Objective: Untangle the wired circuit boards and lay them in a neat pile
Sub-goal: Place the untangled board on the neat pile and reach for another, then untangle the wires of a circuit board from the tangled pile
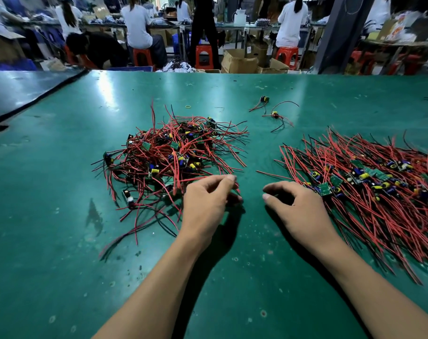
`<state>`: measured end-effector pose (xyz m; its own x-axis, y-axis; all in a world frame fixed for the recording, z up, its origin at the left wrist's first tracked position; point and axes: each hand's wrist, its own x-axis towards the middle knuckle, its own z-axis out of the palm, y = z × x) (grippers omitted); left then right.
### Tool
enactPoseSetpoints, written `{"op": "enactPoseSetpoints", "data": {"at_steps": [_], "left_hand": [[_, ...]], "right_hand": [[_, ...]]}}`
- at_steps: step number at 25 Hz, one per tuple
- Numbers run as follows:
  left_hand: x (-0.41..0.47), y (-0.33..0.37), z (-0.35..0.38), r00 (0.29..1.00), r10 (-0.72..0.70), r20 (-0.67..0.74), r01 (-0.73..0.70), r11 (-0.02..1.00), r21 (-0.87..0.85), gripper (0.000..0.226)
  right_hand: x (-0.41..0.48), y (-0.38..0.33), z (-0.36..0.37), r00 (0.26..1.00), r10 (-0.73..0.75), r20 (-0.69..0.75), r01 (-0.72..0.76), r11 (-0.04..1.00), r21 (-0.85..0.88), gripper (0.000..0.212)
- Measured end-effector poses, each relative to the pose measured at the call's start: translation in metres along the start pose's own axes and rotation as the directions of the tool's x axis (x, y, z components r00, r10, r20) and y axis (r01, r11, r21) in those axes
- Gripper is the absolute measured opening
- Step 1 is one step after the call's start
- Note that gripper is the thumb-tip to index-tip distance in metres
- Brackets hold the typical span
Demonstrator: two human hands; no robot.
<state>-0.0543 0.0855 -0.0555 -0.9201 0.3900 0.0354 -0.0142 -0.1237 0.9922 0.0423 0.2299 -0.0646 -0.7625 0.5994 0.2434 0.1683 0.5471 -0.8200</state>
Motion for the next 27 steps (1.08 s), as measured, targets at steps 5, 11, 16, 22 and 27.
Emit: {"op": "enactPoseSetpoints", "data": {"at_steps": [5, 11, 16, 22, 27], "left_hand": [[-0.023, -0.002, 0.019, 0.967, 0.01, 0.254, -0.034, 0.996, 0.087, 0.017], [-0.038, 0.016, 0.029, 0.826, -0.066, 0.56, 0.106, 0.994, -0.038, 0.027], [-0.046, 0.018, 0.035, 0.732, -0.095, 0.675, 0.184, 0.981, -0.062, 0.021], [-0.038, 0.007, 0.031, 0.818, -0.101, 0.566, 0.212, 0.968, -0.134, 0.019], [-0.029, -0.008, 0.032, 0.976, 0.059, 0.209, -0.082, 0.991, 0.104, 0.023]], "right_hand": [[-0.004, -0.002, 0.0, 0.985, 0.017, 0.17, -0.029, 0.997, 0.069, 0.039], [-0.007, -0.007, -0.011, 0.926, -0.087, 0.367, 0.007, 0.977, 0.214, 0.028], [-0.015, -0.014, -0.017, 0.903, -0.143, 0.405, -0.064, 0.887, 0.457, 0.031], [0.006, -0.005, -0.013, 0.984, 0.126, 0.129, -0.179, 0.764, 0.62, 0.021], [0.012, -0.005, -0.01, 0.964, 0.202, 0.173, -0.26, 0.572, 0.778, 0.027]]}}
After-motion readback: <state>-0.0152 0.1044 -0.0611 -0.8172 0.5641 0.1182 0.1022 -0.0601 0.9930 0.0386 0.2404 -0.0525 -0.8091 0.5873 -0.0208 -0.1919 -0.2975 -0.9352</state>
